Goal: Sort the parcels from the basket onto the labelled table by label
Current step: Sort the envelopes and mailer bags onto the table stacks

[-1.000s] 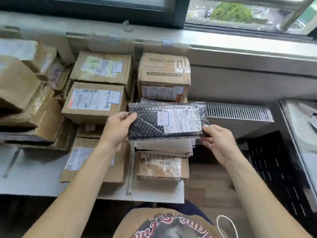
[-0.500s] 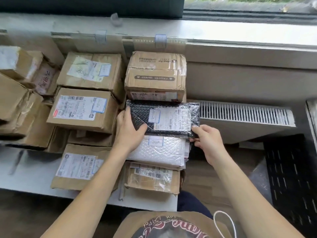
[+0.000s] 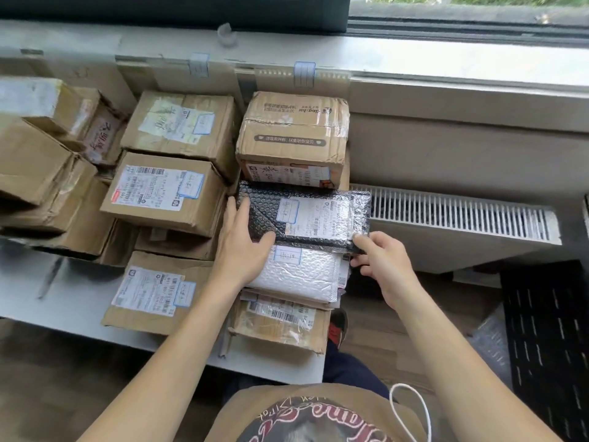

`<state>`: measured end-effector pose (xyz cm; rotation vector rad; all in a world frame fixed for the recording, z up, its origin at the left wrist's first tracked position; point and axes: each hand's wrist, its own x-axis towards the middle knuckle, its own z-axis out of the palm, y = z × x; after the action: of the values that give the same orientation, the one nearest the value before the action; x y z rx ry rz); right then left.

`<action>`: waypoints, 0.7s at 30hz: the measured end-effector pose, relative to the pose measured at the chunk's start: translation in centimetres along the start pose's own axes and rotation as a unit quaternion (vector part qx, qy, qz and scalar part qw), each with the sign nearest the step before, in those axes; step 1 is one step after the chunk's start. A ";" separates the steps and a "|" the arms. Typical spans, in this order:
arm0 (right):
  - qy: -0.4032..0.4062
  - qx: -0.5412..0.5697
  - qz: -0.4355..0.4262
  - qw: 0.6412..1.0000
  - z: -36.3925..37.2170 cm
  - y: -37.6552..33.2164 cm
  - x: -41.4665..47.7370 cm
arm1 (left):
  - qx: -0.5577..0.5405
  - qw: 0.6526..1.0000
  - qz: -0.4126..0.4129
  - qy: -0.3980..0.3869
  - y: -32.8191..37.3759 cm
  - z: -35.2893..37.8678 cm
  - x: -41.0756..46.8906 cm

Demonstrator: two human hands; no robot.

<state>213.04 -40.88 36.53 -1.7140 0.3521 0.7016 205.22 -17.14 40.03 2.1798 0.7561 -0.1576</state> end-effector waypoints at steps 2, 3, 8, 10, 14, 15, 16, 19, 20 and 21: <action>-0.005 -0.002 -0.003 1.000 -0.1 0.2 -0.3 | -0.007 1.000 -0.001 0.013 -0.1 -0.1 -1.2; -0.007 -0.002 -0.003 1.000 -0.1 0.2 -0.4 | -0.008 1.000 -0.002 0.022 -0.3 -0.1 -1.7; -0.017 -0.020 -0.012 1.000 -0.4 1.0 -1.8 | -0.060 0.997 -0.015 0.055 -1.4 0.0 -4.5; -0.010 -0.022 -0.015 1.000 -0.4 1.4 -2.8 | -0.084 0.995 -0.016 0.060 -2.0 -0.1 -5.5; 0.007 -0.039 -0.010 0.999 0.5 2.8 -5.7 | -0.155 0.985 -0.011 0.076 -4.6 -0.9 -8.5; 0.010 -0.043 -0.005 0.999 1.0 3.2 -6.7 | -0.170 0.982 -0.008 0.077 -5.4 -1.3 -9.4; 0.009 -0.045 -0.003 0.999 1.6 3.8 -7.8 | -0.182 0.980 -0.007 0.078 -6.5 -1.7 -10.5; 0.008 -0.059 -0.016 0.998 4.0 5.9 -11.3 | -0.214 0.973 -0.014 0.089 -10.3 -3.3 -14.1; 0.009 -0.063 -0.025 0.998 5.1 6.7 -12.7 | -0.233 0.968 -0.021 0.094 -11.8 -3.9 -15.5; 0.008 -0.064 -0.033 0.997 6.4 7.4 -14.1 | -0.259 0.960 -0.029 0.099 -13.3 -4.6 -17.0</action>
<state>196.20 -38.58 38.73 -1.8462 0.2657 0.6744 183.25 -15.12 40.29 1.6878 0.8618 0.2136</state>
